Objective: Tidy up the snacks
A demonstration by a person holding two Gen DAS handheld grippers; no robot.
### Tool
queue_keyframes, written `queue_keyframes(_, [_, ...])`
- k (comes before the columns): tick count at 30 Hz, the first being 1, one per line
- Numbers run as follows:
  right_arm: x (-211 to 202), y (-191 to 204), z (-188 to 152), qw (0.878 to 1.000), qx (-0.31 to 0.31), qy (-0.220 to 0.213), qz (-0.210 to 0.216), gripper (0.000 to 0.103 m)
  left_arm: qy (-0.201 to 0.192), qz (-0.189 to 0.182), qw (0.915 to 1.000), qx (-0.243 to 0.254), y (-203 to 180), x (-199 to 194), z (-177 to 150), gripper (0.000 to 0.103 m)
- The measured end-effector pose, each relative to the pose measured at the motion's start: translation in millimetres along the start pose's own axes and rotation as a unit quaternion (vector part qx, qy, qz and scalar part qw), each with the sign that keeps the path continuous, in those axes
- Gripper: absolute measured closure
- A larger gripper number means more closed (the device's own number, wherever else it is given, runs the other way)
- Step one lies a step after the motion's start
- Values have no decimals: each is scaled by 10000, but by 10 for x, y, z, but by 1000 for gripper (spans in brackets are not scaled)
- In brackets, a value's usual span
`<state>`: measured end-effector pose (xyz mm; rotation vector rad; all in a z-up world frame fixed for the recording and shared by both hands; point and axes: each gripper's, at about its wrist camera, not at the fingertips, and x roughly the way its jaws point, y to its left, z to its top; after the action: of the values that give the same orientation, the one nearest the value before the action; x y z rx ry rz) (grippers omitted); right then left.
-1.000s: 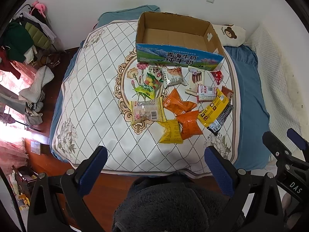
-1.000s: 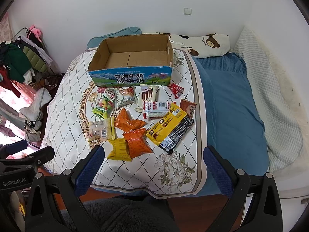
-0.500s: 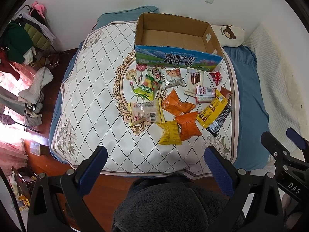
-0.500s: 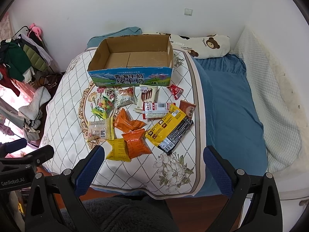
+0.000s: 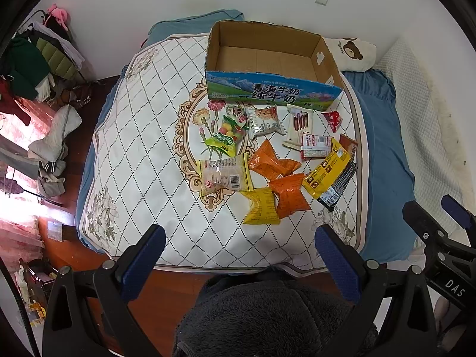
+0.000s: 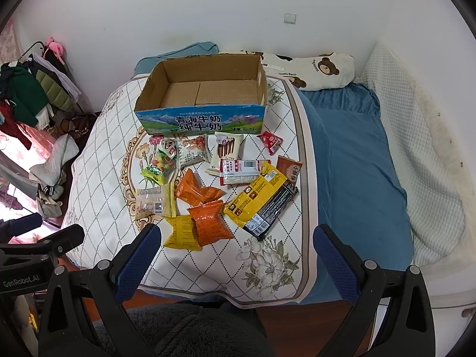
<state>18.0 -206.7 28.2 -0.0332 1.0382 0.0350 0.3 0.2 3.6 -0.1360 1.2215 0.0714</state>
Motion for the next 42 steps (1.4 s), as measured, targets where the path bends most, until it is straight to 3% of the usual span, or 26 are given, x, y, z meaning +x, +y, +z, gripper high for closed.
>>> queue_keyframes(8, [134,-79,72,9997,203,129,109,0,196,140,9997,-5,-29,40,50,0])
queue_keyframes(11, [318,-195,97,9983,481,250,194,0,555,408,9976,-13,8,235,137,0])
queue_keyframes(17, [1137,-593,107,9868,1400,704,407,0,789,723,9941,-199,149,855,225,0])
queue_keyframes(22, [2130,-877,108,9710,2045,1215,254,0,1451,925,9839,-488,359,1589,234,0])
queue_keyframes(27, [2940,-1044,83,9506,2557,1740,276,0,1973,731,9713,-1110,532,2197,258,0])
queue_keyframes(30, [3249,-1049,80,9440,2685,1899,260,0,2004,662,9671,-1419,650,2422,336,0])
queue_keyframes(32, [3412,-1008,105,9453,2584,1979,201,0,2023,527,9682,-1372,629,2502,379,1])
queue_keyframes(35, [3599,-958,111,9467,2468,2063,185,0,1977,780,9739,-795,483,2602,468,1])
queue_keyframes(37, [3725,-924,114,9463,2439,2120,99,1,2237,758,9671,-947,461,2686,485,1])
queue_keyframes(39, [3808,-897,117,9494,2353,2082,28,4,2308,406,9610,-1467,524,2680,491,1])
queue_keyframes(41, [3846,-853,99,9530,2217,2062,-54,8,2431,104,9469,-2102,632,2666,454,1])
queue_keyframes(42, [3853,-813,71,9569,2088,2015,-87,9,2482,-123,9343,-2556,716,2658,414,1])
